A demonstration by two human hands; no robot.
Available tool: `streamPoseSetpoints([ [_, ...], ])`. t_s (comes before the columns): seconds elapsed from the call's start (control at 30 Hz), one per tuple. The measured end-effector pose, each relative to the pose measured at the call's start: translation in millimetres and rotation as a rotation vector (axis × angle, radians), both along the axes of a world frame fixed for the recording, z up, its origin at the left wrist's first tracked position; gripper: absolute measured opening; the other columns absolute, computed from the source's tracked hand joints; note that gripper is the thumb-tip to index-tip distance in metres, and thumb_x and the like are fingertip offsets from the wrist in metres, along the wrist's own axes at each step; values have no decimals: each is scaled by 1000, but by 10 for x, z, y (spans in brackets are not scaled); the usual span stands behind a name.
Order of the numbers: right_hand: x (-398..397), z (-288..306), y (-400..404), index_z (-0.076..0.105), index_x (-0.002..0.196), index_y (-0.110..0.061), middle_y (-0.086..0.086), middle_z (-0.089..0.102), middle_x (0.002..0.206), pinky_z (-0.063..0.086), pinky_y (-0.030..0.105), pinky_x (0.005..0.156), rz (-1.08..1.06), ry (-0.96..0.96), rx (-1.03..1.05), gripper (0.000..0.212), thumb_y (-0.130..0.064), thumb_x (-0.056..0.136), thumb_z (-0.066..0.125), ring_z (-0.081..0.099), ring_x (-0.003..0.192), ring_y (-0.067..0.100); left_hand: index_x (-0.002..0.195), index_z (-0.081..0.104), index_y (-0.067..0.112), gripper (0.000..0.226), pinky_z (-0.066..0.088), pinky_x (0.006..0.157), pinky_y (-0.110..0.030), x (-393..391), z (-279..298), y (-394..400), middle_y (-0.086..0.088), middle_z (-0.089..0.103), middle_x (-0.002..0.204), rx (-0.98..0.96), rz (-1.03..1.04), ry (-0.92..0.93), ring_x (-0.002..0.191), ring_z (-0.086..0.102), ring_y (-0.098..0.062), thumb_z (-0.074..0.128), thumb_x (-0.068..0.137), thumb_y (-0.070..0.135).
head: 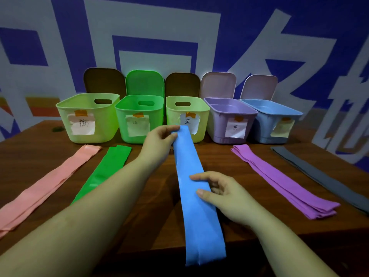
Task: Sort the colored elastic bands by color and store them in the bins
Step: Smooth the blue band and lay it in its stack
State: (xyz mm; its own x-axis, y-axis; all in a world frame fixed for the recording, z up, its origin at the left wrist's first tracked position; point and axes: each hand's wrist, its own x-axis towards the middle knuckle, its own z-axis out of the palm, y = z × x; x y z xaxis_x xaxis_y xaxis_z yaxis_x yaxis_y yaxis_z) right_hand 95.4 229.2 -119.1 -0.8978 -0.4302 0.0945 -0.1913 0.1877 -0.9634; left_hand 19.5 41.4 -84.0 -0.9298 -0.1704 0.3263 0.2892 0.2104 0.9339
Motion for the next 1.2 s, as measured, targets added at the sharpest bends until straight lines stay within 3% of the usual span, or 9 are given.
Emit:
streamPoseSetpoints([
  [0.27,-174,-86,26,56,118,-23,0,63,115,56,25,77,3,-127,-17,44,4,83,64,70,92,16,132,51,17,49,52,69,-19,-203,-23,81,3,55,113,55,-189,-149,84,58,-7,54,89,-6],
  [0.4,-381,-96,53,53,123,-32,-6,59,121,54,19,78,-20,-10,177,47,-10,84,68,65,93,4,133,50,15,50,52,69,-16,-419,-114,106,-1,54,119,81,-156,-155,97,59,-14,54,89,-8],
  [0.5,-576,-165,124,51,126,-41,-16,50,125,39,10,80,-79,180,490,50,-29,82,71,48,97,-5,133,51,13,49,52,66,-15,-590,-237,152,-6,55,114,30,-123,-165,88,58,-14,54,88,-8],
  [0.67,-711,-263,172,55,121,-41,-22,49,118,33,5,83,-84,233,495,46,-39,79,72,38,112,-5,130,54,19,46,45,66,-18,-819,-565,210,-3,57,93,-194,-92,-182,75,53,-12,56,88,-2],
  [0.83,-795,-351,191,56,121,-39,-22,43,118,26,19,105,-114,335,582,43,-46,80,67,30,121,-3,128,54,24,48,45,88,-26,-944,-731,256,5,54,123,-380,-71,-99,104,54,-15,54,88,-2],
  [0.93,-827,-380,220,56,120,-41,-23,35,126,21,22,109,-130,336,629,41,-48,81,66,20,126,-5,132,52,25,49,35,107,-37,-988,-780,276,-2,45,140,-596,-4,-88,128,41,-25,58,87,6],
  [1.03,-849,-394,209,57,118,-39,-24,36,125,22,18,105,-144,317,604,38,-46,81,66,22,122,-7,134,49,25,48,19,113,-37,-973,-782,290,-3,29,152,-693,114,-141,140,21,-25,61,88,16],
  [1.13,-861,-404,212,62,113,-34,-23,43,116,25,1,89,-184,285,507,31,-37,83,68,31,115,-7,129,52,22,41,20,113,-35,-893,-774,315,-4,31,150,-726,143,-166,139,22,-24,61,89,22],
  [1.2,-845,-389,214,64,110,-33,-21,46,114,28,0,87,-207,265,472,28,-31,83,69,36,114,-4,128,53,22,39,22,112,-35,-799,-706,328,-4,33,149,-746,129,-194,138,25,-24,61,89,25],
])
